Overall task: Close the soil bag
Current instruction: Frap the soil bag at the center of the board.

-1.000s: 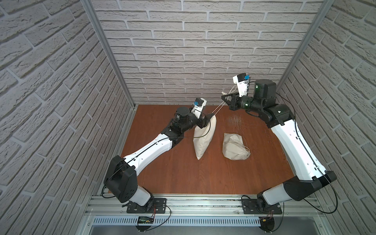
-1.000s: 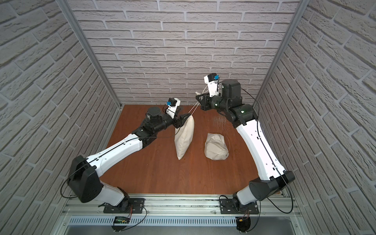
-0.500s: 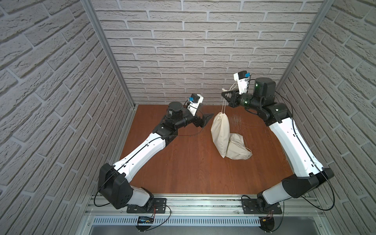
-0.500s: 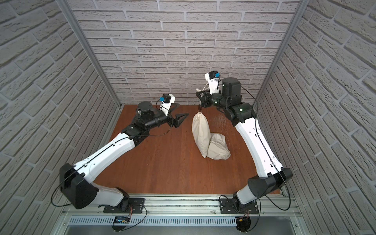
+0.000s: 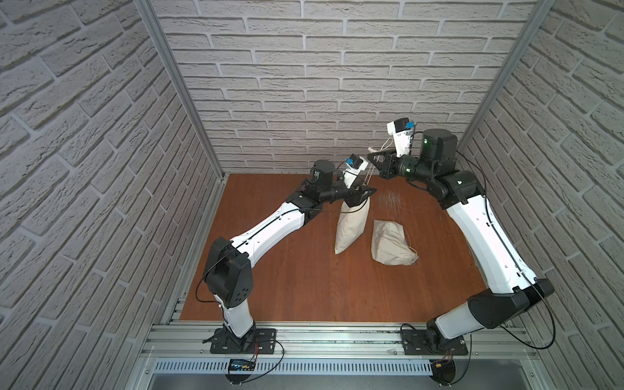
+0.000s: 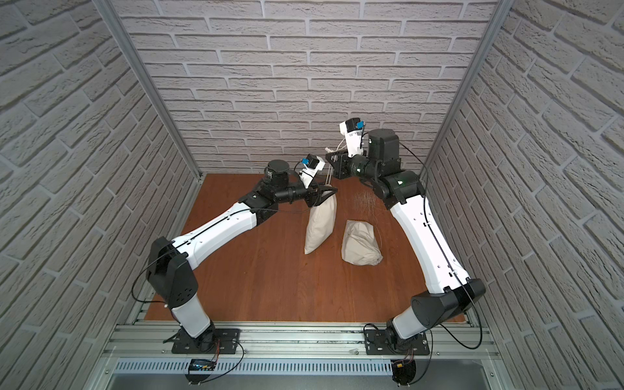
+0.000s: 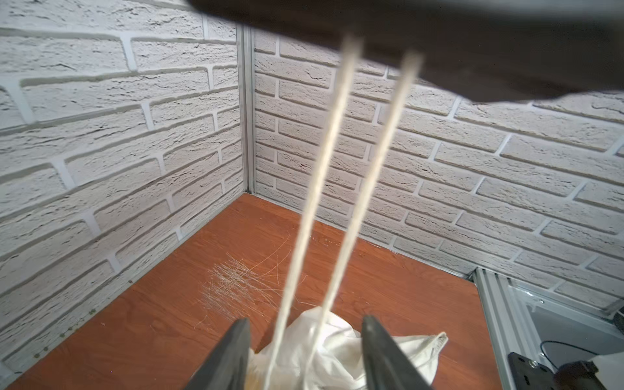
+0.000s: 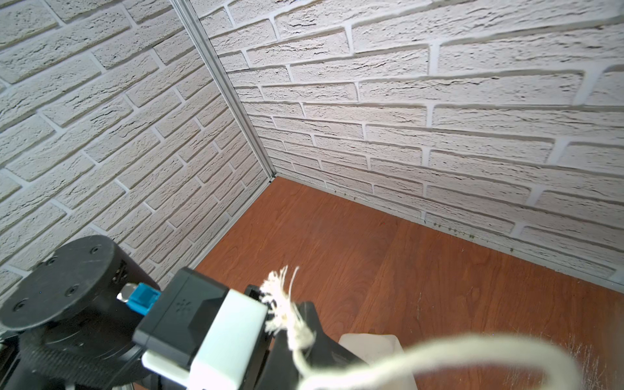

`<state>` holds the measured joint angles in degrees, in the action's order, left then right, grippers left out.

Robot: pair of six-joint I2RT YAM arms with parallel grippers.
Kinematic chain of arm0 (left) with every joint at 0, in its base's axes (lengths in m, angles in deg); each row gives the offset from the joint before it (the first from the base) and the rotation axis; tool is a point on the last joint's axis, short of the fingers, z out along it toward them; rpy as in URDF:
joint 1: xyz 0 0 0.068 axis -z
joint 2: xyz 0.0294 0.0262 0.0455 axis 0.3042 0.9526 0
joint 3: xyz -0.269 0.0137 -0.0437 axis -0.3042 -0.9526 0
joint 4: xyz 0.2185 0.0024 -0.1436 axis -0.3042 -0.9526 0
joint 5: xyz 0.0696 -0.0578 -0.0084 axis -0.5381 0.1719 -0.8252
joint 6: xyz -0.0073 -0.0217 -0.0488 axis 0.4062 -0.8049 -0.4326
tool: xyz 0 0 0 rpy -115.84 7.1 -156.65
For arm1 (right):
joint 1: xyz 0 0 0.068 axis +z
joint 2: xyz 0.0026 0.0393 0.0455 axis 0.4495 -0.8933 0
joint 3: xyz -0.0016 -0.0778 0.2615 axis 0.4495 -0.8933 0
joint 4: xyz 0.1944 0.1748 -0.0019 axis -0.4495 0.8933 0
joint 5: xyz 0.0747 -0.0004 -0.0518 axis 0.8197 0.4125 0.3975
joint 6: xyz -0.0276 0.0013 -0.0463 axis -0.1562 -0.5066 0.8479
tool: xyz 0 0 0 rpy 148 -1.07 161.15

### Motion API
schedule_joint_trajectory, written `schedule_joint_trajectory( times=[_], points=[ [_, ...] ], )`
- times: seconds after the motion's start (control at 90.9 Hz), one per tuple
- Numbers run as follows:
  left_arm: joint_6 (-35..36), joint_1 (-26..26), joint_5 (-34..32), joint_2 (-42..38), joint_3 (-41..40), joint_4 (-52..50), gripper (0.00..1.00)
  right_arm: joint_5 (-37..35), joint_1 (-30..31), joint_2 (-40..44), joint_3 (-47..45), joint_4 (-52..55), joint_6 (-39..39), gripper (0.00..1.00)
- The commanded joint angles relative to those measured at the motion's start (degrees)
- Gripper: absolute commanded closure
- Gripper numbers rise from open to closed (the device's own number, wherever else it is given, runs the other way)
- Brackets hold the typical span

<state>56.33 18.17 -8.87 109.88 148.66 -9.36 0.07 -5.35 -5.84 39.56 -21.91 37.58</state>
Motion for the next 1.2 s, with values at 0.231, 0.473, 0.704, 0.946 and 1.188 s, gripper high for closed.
schedule_joint_trajectory(
  times=[0.231,0.473,0.704,0.946,1.188],
  points=[
    [-1.5,-1.7,6.4,-0.1,0.9,1.0,0.89,0.4,-0.3,2.8,1.6,-4.7,1.7,0.97],
    [7.8,3.2,-19.9,0.7,-7.1,-4.8,0.92,-1.9,-0.4,3.1,5.4,-2.9,2.5,0.97],
    [4.2,4.5,-37.1,7.5,-14.5,-1.6,0.8,-3.9,-1.6,4.4,10.0,-2.1,1.3,0.97],
    [-4.4,-3.9,-37.9,6.6,-18.8,3.0,0.93,-2.8,-3.5,6.8,10.3,-3.0,0.1,0.97],
    [5.9,-10.7,-47.3,-6.6,-11.7,-8.4,1.0,-0.2,-3.6,5.8,5.5,-7.0,-2.0,0.97]
  ],
)
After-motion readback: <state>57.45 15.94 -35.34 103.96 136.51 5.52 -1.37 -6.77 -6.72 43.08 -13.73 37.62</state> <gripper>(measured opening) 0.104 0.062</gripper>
